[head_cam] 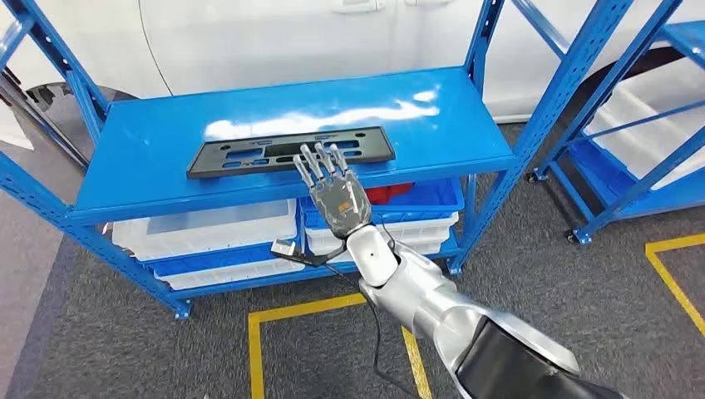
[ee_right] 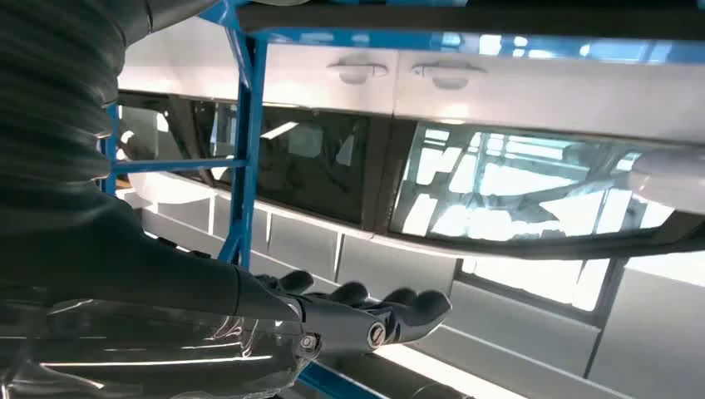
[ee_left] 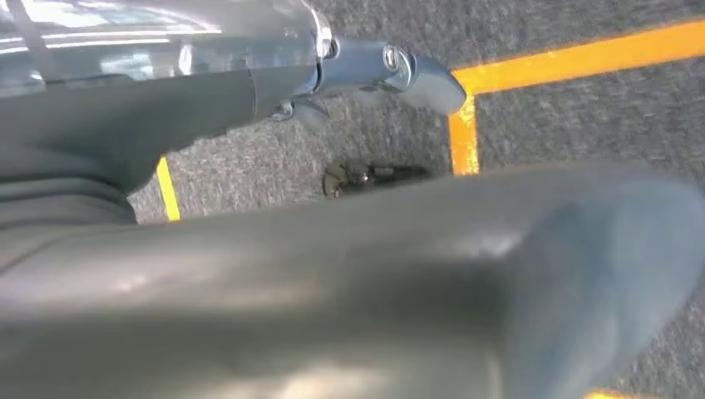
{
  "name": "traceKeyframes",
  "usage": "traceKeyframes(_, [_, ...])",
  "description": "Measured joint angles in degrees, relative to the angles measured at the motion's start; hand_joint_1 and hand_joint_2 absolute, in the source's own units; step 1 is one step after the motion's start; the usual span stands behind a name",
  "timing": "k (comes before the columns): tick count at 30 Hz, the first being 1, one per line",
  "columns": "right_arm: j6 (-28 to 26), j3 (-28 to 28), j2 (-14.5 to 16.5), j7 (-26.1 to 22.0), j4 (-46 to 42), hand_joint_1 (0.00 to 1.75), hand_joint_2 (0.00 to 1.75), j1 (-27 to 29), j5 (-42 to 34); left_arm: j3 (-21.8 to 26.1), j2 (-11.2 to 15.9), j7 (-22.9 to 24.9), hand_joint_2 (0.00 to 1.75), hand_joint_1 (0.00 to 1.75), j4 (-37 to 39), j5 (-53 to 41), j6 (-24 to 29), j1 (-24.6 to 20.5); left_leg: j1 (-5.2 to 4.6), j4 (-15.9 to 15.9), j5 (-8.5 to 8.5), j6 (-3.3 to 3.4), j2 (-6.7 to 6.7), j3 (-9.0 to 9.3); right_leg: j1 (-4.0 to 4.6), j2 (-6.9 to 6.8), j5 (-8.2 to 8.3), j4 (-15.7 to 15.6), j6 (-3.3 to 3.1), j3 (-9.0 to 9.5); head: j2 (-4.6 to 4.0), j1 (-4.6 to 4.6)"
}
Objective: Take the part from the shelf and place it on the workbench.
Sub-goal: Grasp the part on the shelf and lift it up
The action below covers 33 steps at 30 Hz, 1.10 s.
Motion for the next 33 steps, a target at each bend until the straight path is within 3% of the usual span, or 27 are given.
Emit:
traceKeyframes(2, [0.0, 0.0, 0.0, -0.1, 0.2, 0.00, 1.75, 0.0, 0.0, 0.0, 0.0, 0.0, 0.00, 0.00, 0.1, 0.0, 0.0, 0.0, 0.22, 4.6, -1.45, -0.35, 0.01, -2.82, -0.01, 0.02, -0.31, 0.0, -0.03, 0.27, 0.00, 0.00])
traceKeyframes(3, [0.0, 0.0, 0.0, -0.3, 0.4, 0.00, 1.75, 0.0, 0.0, 0.0, 0.0, 0.1, 0.00, 0.00, 0.2, 0.0, 0.1, 0.1, 0.43, 8.2, -2.29, -0.67, 0.01, -5.24, -0.04, 0.06, -0.62, 0.1, -0.03, 0.54, 0.00, 0.00])
traceKeyframes(4, [0.0, 0.0, 0.0, -0.4, 0.6, 0.00, 1.75, 0.1, 0.0, 0.0, 0.0, 0.1, 0.00, 0.00, 0.3, 0.0, 0.1, 0.2, 0.63, 10.2, -2.12, -0.95, 0.02, -6.99, -0.07, 0.15, -0.96, 0.1, 0.03, 0.86, 0.00, 0.00])
traceKeyframes(5, [0.0, 0.0, 0.0, -0.5, 0.8, 0.00, 1.75, 0.2, 0.0, 0.0, 0.0, 0.1, 0.00, 0.00, 0.3, 0.0, 0.2, 0.3, 0.83, 9.9, -0.66, -1.18, 0.02, -7.60, -0.14, 0.24, -1.36, 0.3, 0.16, 1.26, 0.00, 0.00])
traceKeyframes(7, [0.0, 0.0, 0.1, -1.1, 1.2, 0.00, 1.75, 0.2, 0.0, 0.0, 0.1, 0.1, 0.00, 0.00, 0.4, 0.0, 0.3, 0.4, 1.20, 3.2, 4.73, -1.46, 0.05, -5.71, -0.33, 0.40, -2.37, 0.6, 0.62, 2.22, 0.00, 0.00])
traceKeyframes(8, [0.0, 0.0, 0.2, -1.4, 1.4, 0.00, 1.75, 0.2, 0.0, 0.0, 0.1, 0.1, 0.00, 0.00, 0.5, 0.0, 0.5, 0.3, 1.20, -0.6, 6.76, -1.46, 0.05, -4.20, -0.29, 0.45, -2.89, 0.9, 0.97, 2.56, 0.00, 0.00])
traceKeyframes(9, [0.0, 0.0, 0.3, -1.7, 1.5, 0.00, 1.75, 0.2, 0.0, 0.0, 0.2, 0.1, 0.00, 0.00, 0.5, 0.0, 0.6, 0.3, 1.16, -3.3, 7.77, -1.14, 0.02, -3.04, -0.23, 0.50, -3.28, 1.1, 1.31, 2.69, 0.01, 0.00])
traceKeyframes(10, [0.0, 0.0, 0.4, -2.0, 1.7, 0.00, 1.75, 0.2, 0.0, -0.1, 0.2, 0.1, 0.00, 0.00, 0.6, 0.0, 0.7, 0.2, 1.07, -4.7, 7.88, -0.76, -0.04, -2.48, -0.14, 0.54, -3.51, 1.3, 1.61, 2.68, 0.01, 0.01])
traceKeyframes(14, [-0.1, -0.1, 0.7, -2.7, 2.1, 0.00, 1.75, 0.1, 0.1, -0.1, 0.1, 0.1, 0.00, 0.00, 0.6, 0.0, 0.9, 0.2, 1.08, -5.3, 7.07, 0.97, -0.16, -2.02, -0.19, 0.47, -4.55, 2.1, 2.72, 2.35, 0.01, 0.01])
traceKeyframes(16, [-0.1, -0.1, 0.8, -3.3, 2.4, 0.00, 1.75, 0.0, 0.1, -0.1, 0.1, 0.1, 0.00, 0.00, 0.7, 0.0, 0.9, 0.1, 1.15, -5.6, 6.92, 1.57, -0.13, -1.66, -0.32, 0.36, -7.01, 7.3, 3.16, -0.23, 0.00, 0.00])
traceKeyframes(18, [0.0, 0.1, 0.9, -4.1, 3.2, 0.00, 1.75, 0.3, 0.0, -0.1, 0.2, 0.1, 0.00, 0.00, 0.7, 0.0, 0.9, 0.0, 1.07, -5.6, 6.65, 1.92, -0.13, -1.49, -0.32, 0.35, -9.69, 15.2, 3.32, -4.90, 0.00, 0.01])
traceKeyframes(19, [0.0, 0.2, 0.9, -4.3, 3.6, 0.00, 1.75, 0.5, 0.1, -0.1, 0.2, 0.1, 0.00, 0.00, 0.7, 0.0, 0.8, 0.1, 1.03, -5.5, 6.50, 2.00, -0.16, -1.35, -0.32, 0.35, -9.89, 17.7, 3.31, -6.69, 0.00, 0.01])
traceKeyframes(20, [0.0, 0.4, 0.9, -4.4, 4.0, 0.00, 1.75, 0.8, 0.1, -0.1, 0.1, 0.1, 0.00, 0.00, 0.7, 0.0, 0.8, 0.1, 0.99, -5.5, 6.32, 2.01, -0.21, -1.16, -0.31, 0.35, -8.87, 18.0, 3.21, -7.47, 0.00, 0.01])
traceKeyframes(21, [0.1, 0.7, 0.9, -4.6, 4.3, 0.00, 1.75, 0.9, 0.1, -0.1, 0.1, 0.1, 0.00, 0.00, 0.7, 0.0, 0.8, 0.1, 0.95, -5.5, 6.12, 1.96, -0.28, -0.90, -0.28, 0.35, -6.83, 16.0, 3.01, -7.11, 0.00, 0.01])
traceKeyframes(23, [0.5, 1.3, 1.0, -4.7, 4.8, 0.00, 1.75, 1.1, 0.0, -0.1, 0.1, 0.1, 0.00, 0.00, 0.7, -0.1, 0.8, 0.1, 0.85, -5.5, 5.68, 1.72, -0.37, -0.32, -0.11, 0.34, -1.92, 8.1, 2.29, -4.17, 0.00, 0.01])
traceKeyframes(24, [0.8, 1.7, 1.0, -4.7, 5.0, 0.00, 1.75, 1.1, 0.0, -0.1, 0.1, 0.0, 0.00, 0.00, 0.7, -0.1, 0.8, 0.1, 0.73, -5.4, 5.47, 1.53, -0.39, -0.17, 0.05, 0.33, -0.58, 4.8, 1.98, -2.84, 0.01, 0.01])
traceKeyframes(26, [1.3, 2.6, 1.0, -4.6, 5.5, 0.00, 1.75, 1.2, 0.1, -0.2, 0.1, 0.0, 0.00, 0.00, 0.7, -0.2, 0.8, 0.0, 0.59, -5.5, 5.20, 1.00, -0.39, -0.11, 0.37, 0.38, -0.13, 1.9, 1.58, -1.73, 0.01, 0.01])
traceKeyframes(29, [1.4, 3.5, 1.0, -4.4, 6.1, 0.00, 1.75, 1.5, 0.1, -0.4, 0.0, 0.0, 0.00, 0.00, 0.7, -0.2, 0.8, -0.1, 0.63, -5.1, 4.53, 0.08, -0.27, -0.11, 0.09, 0.47, -0.20, 1.1, 1.00, -1.24, 0.01, 0.00])
traceKeyframes(31, [1.6, 3.9, 1.2, -4.3, 6.3, 0.00, 1.75, 1.5, 0.0, -0.5, 0.1, 0.0, 0.00, 0.00, 0.7, -0.3, 0.8, -0.2, 0.75, -0.8, 2.14, -0.47, -0.22, -1.96, -0.20, 0.40, -0.24, 0.7, 0.46, -0.59, 0.01, 0.00])
traceKeyframes(33, [1.8, 4.2, 1.2, -4.4, 6.6, 0.00, 1.75, 1.7, 0.1, -0.6, 0.0, 0.0, 0.00, 0.00, 0.7, -0.4, 0.8, -0.2, 0.85, 6.8, -1.03, -0.96, -0.22, -5.85, -0.11, 0.35, -0.48, 0.7, 0.10, -0.34, 0.00, 0.00])
